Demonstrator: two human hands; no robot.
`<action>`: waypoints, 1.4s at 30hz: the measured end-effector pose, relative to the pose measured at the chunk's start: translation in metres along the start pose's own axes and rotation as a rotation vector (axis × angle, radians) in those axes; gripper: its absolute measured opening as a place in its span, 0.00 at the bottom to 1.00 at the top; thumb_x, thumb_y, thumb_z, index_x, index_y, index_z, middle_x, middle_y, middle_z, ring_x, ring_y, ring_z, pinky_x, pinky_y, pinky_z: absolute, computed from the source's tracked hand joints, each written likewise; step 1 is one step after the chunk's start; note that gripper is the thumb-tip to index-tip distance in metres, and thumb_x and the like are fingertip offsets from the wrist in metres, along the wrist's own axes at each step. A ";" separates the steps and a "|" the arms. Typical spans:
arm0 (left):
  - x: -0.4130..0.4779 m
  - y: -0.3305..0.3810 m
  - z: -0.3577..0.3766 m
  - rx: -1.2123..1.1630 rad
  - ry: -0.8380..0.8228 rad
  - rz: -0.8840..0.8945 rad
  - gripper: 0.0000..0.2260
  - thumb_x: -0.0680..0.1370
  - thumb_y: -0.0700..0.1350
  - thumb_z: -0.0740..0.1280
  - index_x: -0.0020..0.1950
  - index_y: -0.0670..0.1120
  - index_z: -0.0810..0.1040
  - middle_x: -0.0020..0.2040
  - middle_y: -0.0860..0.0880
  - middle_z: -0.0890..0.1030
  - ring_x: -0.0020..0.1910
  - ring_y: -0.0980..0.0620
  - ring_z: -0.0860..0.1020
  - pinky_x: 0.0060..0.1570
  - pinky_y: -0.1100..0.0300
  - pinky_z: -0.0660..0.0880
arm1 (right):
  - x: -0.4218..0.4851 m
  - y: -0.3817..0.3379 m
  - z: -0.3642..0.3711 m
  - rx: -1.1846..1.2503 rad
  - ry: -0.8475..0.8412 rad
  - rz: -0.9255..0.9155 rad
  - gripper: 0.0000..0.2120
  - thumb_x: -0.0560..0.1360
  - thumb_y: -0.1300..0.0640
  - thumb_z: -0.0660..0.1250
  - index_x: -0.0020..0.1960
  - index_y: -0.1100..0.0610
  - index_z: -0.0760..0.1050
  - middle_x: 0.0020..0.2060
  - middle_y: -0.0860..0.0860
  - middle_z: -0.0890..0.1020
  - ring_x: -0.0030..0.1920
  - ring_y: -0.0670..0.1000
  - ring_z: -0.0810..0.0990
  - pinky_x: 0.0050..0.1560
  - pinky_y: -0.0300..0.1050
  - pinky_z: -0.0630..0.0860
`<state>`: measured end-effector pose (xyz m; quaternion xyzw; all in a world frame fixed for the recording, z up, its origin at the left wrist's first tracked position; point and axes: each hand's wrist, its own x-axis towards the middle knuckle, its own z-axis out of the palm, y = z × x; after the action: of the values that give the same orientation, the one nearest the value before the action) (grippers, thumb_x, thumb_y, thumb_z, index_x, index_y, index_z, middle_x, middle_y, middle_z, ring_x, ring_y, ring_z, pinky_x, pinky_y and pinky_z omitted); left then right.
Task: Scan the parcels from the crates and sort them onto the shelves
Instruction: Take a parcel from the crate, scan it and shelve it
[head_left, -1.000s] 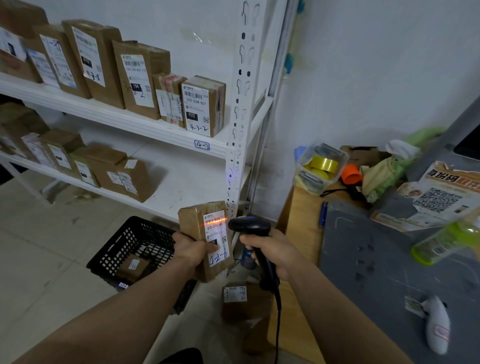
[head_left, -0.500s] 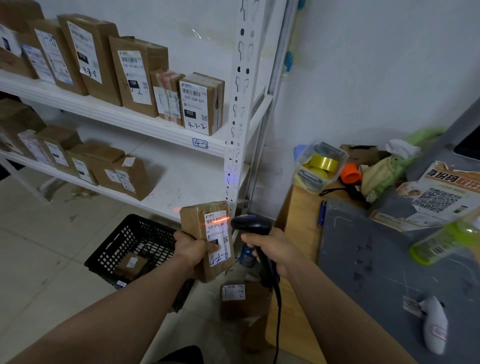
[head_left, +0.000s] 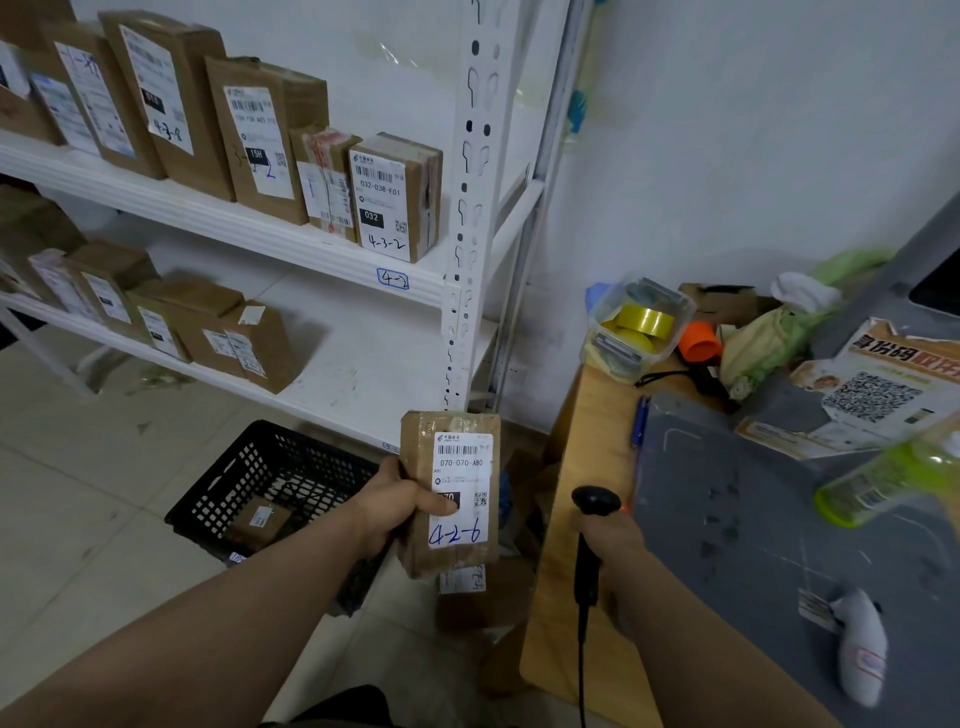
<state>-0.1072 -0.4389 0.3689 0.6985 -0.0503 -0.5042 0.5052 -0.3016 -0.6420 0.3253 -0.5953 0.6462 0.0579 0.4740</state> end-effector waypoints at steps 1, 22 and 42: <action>0.000 0.000 0.001 0.009 -0.009 -0.003 0.40 0.66 0.31 0.78 0.73 0.46 0.64 0.56 0.45 0.84 0.53 0.43 0.82 0.51 0.46 0.80 | 0.003 0.005 0.000 -0.039 0.008 0.010 0.10 0.80 0.58 0.66 0.58 0.62 0.71 0.44 0.57 0.75 0.42 0.55 0.76 0.38 0.45 0.72; -0.002 -0.011 0.017 0.086 -0.109 -0.029 0.35 0.66 0.31 0.78 0.68 0.49 0.68 0.55 0.45 0.85 0.55 0.42 0.83 0.61 0.39 0.77 | -0.008 0.010 -0.015 -0.323 0.034 -0.064 0.45 0.77 0.62 0.70 0.81 0.59 0.42 0.66 0.61 0.73 0.55 0.57 0.76 0.51 0.47 0.79; -0.012 -0.006 -0.066 0.104 -0.073 -0.027 0.37 0.66 0.22 0.70 0.66 0.54 0.70 0.54 0.43 0.86 0.56 0.39 0.82 0.54 0.42 0.81 | -0.072 -0.140 0.059 -0.460 -0.600 -0.572 0.49 0.65 0.56 0.81 0.79 0.45 0.58 0.74 0.48 0.68 0.65 0.50 0.74 0.64 0.48 0.75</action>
<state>-0.0662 -0.3860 0.3705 0.7055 -0.0851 -0.5330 0.4593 -0.1657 -0.5925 0.4108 -0.7959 0.2614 0.2359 0.4925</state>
